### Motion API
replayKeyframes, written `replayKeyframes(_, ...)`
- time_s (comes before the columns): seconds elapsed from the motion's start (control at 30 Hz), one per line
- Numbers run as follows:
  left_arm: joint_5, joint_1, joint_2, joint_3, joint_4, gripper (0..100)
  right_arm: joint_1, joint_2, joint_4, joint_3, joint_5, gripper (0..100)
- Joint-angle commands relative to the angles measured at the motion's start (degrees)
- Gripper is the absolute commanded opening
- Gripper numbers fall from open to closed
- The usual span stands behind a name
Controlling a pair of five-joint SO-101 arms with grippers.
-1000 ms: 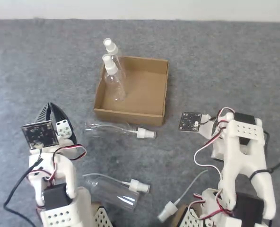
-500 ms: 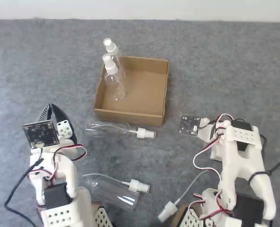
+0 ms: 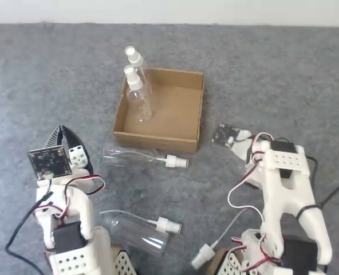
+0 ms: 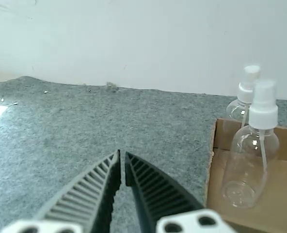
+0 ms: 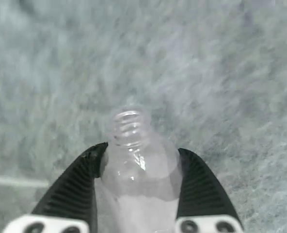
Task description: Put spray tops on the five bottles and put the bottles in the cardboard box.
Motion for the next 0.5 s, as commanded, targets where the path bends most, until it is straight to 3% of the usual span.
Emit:
replayKeyframes(0.0,-0.62,0.18,-0.7,-0.84,-1.58,1,-4.18,-3.03,-0.13,-4.92,-9.76,2.4)
replayKeyframes(0.47,-0.7,0.18,-0.7,-0.84,-1.58,1,-8.84,-2.59,-0.13,-7.21,-33.67,2.4)
